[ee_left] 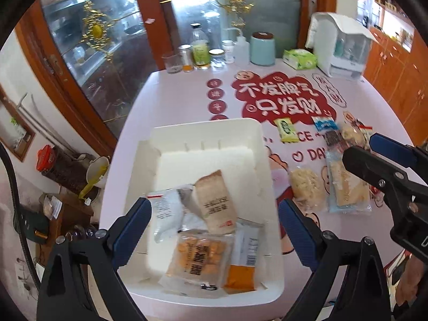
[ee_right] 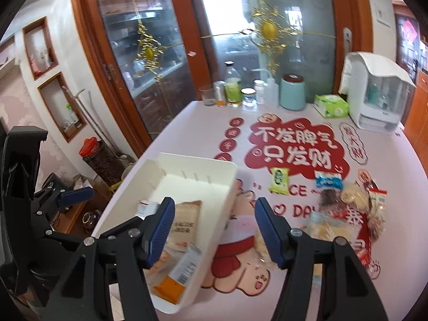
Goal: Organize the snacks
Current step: 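Withdraw both open tools from the tray back toward the snack pile, then grasp the clear bag of crumbly snack with the left tool while the right tool grasps a red-wrapped packet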
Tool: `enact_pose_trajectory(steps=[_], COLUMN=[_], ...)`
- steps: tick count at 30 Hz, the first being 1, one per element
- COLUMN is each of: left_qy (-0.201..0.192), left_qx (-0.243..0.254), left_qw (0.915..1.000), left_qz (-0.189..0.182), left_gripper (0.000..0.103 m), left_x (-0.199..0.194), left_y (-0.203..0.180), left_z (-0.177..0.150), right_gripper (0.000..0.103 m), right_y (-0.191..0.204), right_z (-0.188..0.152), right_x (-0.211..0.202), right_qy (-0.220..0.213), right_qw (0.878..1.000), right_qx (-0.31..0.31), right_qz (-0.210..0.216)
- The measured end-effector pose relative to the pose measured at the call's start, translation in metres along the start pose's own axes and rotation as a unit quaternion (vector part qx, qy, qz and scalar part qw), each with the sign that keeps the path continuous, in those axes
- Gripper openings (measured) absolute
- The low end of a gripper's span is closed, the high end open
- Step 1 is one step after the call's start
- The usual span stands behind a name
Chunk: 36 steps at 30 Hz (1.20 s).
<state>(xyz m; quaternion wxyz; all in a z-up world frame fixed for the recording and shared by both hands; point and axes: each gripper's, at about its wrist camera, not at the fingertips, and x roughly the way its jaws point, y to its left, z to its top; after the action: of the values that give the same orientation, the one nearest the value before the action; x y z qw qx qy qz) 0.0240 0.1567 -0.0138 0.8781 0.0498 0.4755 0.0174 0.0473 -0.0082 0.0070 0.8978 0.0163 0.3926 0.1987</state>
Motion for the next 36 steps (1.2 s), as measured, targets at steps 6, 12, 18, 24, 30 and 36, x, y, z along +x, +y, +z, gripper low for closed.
enact_pose_trajectory(steps=[6, 12, 18, 24, 30, 36], left_qy=[0.006, 0.014, 0.008, 0.013, 0.058, 0.084], left_qx=[0.041, 0.077, 0.093, 0.105, 0.132, 0.18], left_qw=[0.9991, 0.9964, 0.9945, 0.9923, 0.9857, 0.9737], left_qz=[-0.011, -0.032, -0.047, -0.065, -0.086, -0.112], left_gripper=[0.095, 0.096, 0.096, 0.096, 0.096, 0.095], left_x=[0.01, 0.025, 0.048, 0.084, 0.14, 0.18], left_y=[-0.052, -0.118, -0.183, -0.234, -0.276, -0.311], left_z=[0.01, 0.026, 0.058, 0.099, 0.13, 0.148], right_gripper=[0.063, 0.063, 0.063, 0.063, 0.063, 0.063], right_y=[-0.048, -0.114, -0.181, -0.239, -0.273, -0.294], right_z=[-0.011, -0.028, -0.049, -0.072, -0.083, -0.087], right_x=[-0.003, -0.012, -0.017, -0.002, 0.032, 0.082], right_qy=[0.011, 0.017, 0.022, 0.026, 0.042, 0.082], right_qw=[0.999, 0.994, 0.986, 0.98, 0.98, 0.982], right_qx=[0.044, 0.091, 0.114, 0.099, 0.081, 0.045], right_qz=[-0.024, -0.063, -0.119, -0.168, -0.174, -0.163])
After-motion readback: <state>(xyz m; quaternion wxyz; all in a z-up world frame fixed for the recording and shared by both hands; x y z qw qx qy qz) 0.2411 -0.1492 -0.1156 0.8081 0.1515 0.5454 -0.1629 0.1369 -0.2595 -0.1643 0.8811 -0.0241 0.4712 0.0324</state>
